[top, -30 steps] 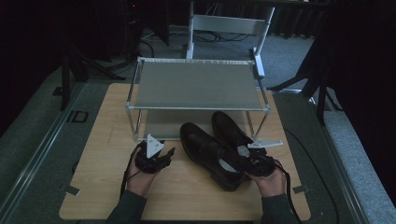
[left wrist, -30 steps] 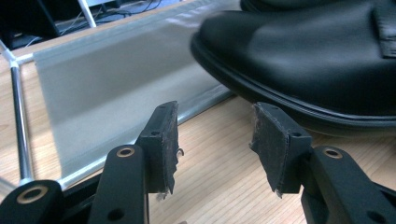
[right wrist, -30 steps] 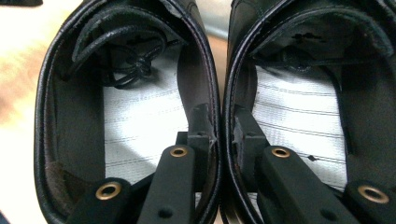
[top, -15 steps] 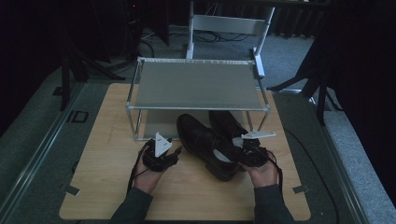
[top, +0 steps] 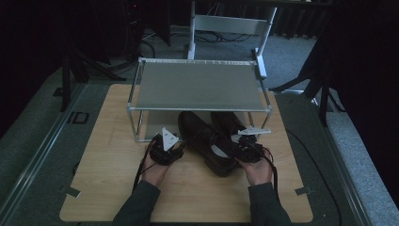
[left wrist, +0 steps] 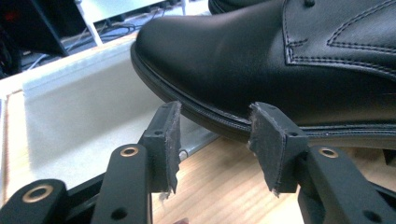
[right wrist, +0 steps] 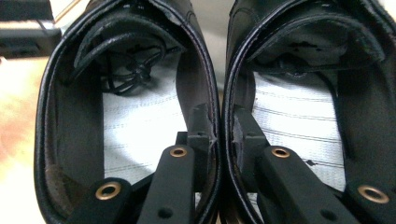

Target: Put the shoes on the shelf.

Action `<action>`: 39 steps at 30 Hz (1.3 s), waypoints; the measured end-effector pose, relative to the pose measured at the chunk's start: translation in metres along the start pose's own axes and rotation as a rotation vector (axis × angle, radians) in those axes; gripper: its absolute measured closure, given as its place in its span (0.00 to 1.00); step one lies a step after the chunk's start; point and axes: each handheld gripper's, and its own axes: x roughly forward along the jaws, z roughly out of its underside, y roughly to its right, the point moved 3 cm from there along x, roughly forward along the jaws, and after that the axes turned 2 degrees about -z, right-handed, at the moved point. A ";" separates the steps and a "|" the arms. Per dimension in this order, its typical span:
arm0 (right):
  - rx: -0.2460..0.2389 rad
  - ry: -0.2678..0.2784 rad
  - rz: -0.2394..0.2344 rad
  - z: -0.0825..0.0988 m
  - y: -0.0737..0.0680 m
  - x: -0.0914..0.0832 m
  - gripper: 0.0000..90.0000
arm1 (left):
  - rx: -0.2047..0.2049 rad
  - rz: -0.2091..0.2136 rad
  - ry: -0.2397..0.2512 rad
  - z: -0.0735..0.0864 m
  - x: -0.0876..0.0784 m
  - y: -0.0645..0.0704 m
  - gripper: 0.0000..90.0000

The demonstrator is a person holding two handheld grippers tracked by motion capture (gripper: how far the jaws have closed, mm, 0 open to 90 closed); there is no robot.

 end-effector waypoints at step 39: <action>0.071 0.143 0.095 -0.027 -0.008 0.054 0.89 | -0.080 -0.116 -0.066 -0.019 0.090 -0.010 1.00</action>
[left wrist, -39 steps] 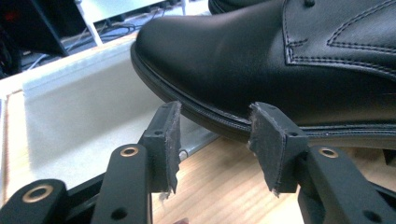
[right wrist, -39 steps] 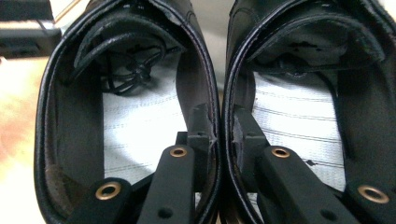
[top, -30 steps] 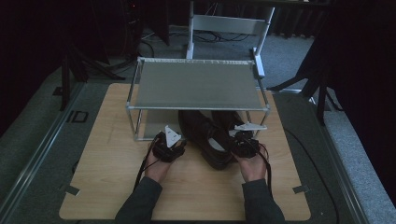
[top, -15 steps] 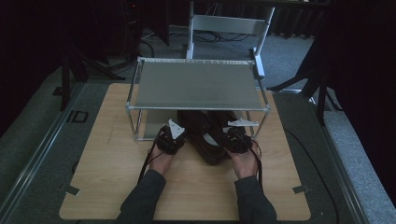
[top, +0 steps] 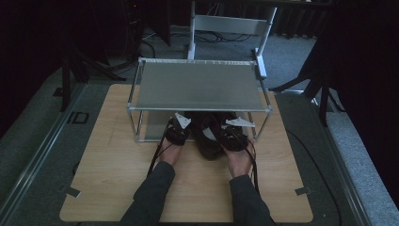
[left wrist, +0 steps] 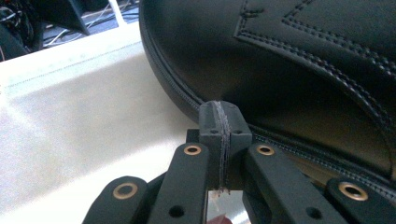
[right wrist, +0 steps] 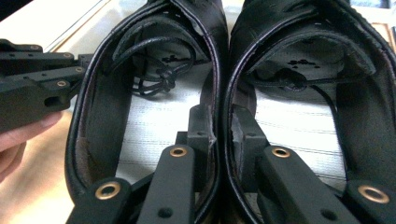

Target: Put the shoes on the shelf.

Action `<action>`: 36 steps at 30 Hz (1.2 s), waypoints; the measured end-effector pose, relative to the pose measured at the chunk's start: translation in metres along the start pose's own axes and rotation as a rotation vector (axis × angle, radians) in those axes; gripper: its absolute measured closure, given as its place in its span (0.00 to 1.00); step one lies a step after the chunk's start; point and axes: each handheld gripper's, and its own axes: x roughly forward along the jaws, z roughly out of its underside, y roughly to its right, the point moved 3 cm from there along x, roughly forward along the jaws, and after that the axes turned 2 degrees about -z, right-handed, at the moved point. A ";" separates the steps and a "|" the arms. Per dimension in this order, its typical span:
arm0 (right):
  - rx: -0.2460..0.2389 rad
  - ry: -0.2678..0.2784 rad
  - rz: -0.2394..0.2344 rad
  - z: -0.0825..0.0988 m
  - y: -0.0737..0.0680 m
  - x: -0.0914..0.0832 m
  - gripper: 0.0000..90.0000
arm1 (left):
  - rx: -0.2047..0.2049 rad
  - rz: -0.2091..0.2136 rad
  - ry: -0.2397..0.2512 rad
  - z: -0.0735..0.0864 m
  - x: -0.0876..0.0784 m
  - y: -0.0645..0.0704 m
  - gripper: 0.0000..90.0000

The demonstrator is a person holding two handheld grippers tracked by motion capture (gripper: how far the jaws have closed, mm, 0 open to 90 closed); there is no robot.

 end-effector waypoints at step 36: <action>0.012 0.248 0.061 -0.004 0.003 0.043 0.89 | 0.025 -0.122 0.093 -0.010 0.011 0.024 1.00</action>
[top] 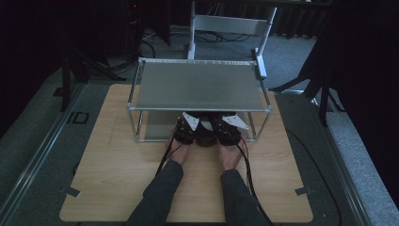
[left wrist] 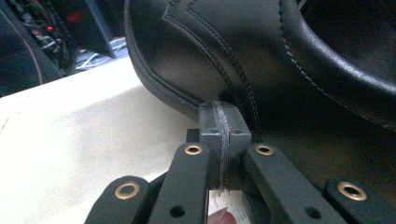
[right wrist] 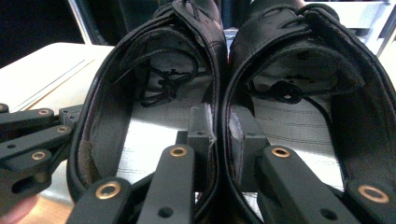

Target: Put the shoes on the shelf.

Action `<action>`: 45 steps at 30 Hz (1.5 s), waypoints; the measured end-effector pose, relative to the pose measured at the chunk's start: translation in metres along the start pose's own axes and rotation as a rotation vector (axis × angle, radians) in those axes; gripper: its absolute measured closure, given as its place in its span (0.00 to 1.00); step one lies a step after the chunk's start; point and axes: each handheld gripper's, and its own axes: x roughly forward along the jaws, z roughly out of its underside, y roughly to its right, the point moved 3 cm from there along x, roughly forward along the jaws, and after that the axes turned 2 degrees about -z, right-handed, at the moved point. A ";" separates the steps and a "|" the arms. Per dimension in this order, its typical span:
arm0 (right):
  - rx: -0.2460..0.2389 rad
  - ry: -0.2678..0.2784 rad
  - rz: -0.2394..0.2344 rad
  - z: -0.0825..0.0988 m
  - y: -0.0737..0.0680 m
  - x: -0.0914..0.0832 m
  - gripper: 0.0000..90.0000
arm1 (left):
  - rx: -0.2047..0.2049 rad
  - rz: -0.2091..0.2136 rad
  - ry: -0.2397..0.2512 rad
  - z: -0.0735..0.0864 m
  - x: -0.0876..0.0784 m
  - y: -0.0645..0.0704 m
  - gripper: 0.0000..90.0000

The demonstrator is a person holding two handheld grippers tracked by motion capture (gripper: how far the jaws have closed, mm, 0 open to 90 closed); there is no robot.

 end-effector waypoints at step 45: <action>-0.004 0.142 0.085 -0.011 -0.007 0.012 0.55 | 0.016 -0.017 -0.136 0.013 0.031 -0.013 0.67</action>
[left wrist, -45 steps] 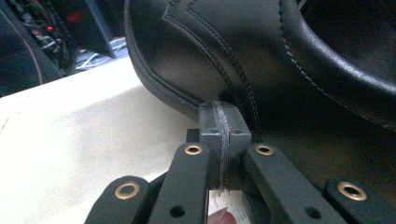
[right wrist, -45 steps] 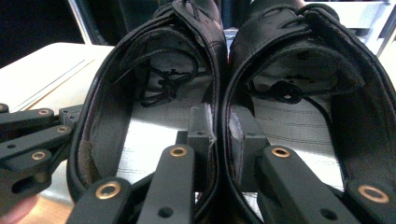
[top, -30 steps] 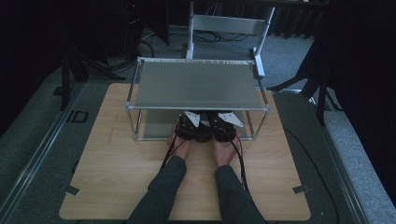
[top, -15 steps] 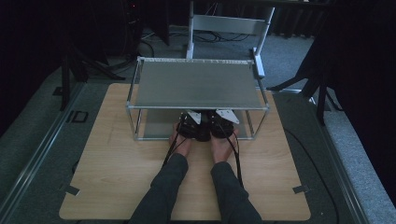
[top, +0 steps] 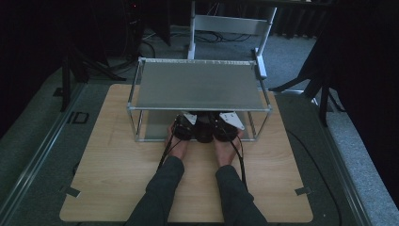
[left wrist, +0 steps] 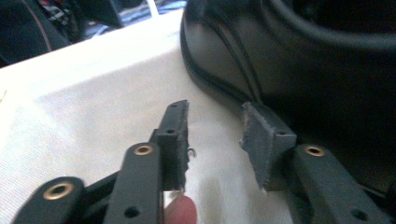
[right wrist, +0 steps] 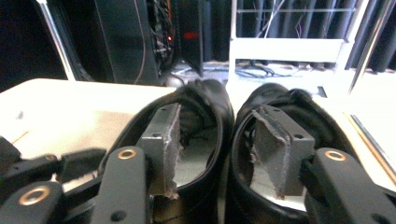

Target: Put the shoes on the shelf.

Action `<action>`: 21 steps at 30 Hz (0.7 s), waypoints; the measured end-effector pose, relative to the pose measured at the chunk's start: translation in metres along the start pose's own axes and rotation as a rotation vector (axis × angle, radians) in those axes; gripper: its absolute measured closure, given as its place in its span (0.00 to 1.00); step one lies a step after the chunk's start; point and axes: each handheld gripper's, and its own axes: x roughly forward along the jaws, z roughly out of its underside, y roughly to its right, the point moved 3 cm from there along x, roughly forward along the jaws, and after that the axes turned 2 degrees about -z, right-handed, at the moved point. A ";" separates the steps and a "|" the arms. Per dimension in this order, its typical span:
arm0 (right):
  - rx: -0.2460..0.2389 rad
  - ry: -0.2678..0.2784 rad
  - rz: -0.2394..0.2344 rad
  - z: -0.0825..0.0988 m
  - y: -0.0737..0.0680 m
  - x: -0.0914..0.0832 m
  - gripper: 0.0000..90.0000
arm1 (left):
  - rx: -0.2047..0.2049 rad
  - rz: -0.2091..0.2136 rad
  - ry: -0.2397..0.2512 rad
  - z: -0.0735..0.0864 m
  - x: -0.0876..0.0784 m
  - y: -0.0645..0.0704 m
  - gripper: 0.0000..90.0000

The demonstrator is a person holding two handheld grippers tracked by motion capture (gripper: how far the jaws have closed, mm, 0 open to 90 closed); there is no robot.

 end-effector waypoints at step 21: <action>-0.015 -0.153 -0.055 0.029 0.040 -0.082 0.48 | -0.075 0.194 0.027 0.035 -0.072 -0.026 0.59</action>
